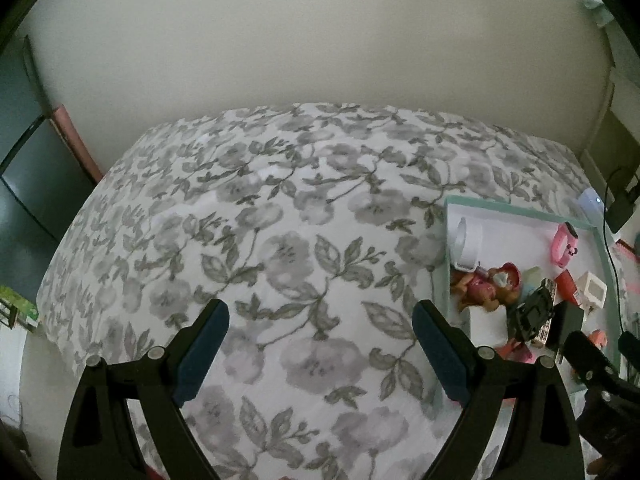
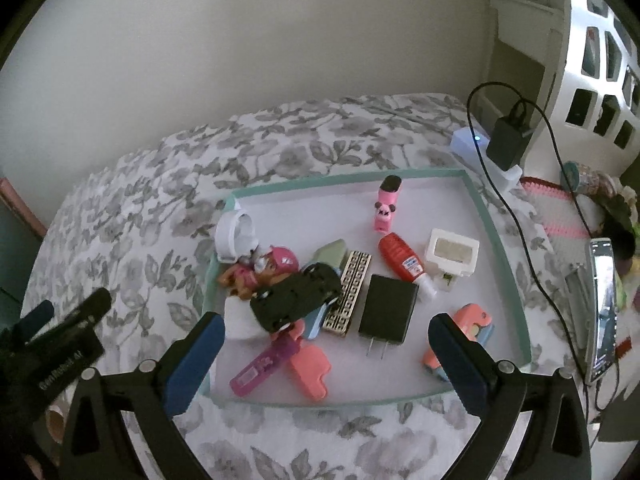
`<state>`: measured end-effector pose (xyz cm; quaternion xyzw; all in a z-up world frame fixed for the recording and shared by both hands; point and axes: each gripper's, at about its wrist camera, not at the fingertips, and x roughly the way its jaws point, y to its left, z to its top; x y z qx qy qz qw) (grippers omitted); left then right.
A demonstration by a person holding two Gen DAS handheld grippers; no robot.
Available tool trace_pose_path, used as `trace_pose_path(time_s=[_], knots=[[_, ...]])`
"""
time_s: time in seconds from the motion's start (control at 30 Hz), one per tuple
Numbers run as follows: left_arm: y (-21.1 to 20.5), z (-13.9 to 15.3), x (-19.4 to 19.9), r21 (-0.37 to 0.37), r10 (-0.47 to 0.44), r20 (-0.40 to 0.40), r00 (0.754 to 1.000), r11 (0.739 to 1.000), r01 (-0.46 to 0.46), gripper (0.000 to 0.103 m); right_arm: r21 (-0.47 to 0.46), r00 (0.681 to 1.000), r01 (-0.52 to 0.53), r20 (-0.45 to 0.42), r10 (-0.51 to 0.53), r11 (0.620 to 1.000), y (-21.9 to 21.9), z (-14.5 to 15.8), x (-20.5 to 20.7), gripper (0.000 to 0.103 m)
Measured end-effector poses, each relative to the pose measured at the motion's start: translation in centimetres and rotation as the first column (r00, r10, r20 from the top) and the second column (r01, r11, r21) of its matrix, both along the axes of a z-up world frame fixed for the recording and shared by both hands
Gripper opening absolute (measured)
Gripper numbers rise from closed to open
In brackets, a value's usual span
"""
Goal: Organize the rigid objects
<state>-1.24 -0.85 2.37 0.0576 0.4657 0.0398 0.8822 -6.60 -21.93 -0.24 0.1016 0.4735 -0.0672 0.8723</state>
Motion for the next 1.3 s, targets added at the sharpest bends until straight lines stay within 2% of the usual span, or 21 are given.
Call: trace_pose_path(time_s=[0.23,0.77,1.3], knots=[[1.1,-0.5,-1.1,0.022,-0.001,-0.058,0.998,1.000,0.002,0.093,-0.038,0.999,-0.034,-0.015,0.034,0.999,1.3,-0.1,-0.7,0.103],[3.3,-2.1,-2.4,-0.023,0.023,-0.174,0.984,0.999,-0.027,0.093,-0.073,0.997,-0.071,-0.032,0.069,0.995,2.8,0.0,-1.5,0.103],[3.1,-2.1,-2.2,-0.030,0.011,-0.177,0.984,0.999,-0.017,0.093,-0.081,0.996,-0.085,-0.034,0.083,0.993,3.0,0.1,-1.4,0.103]])
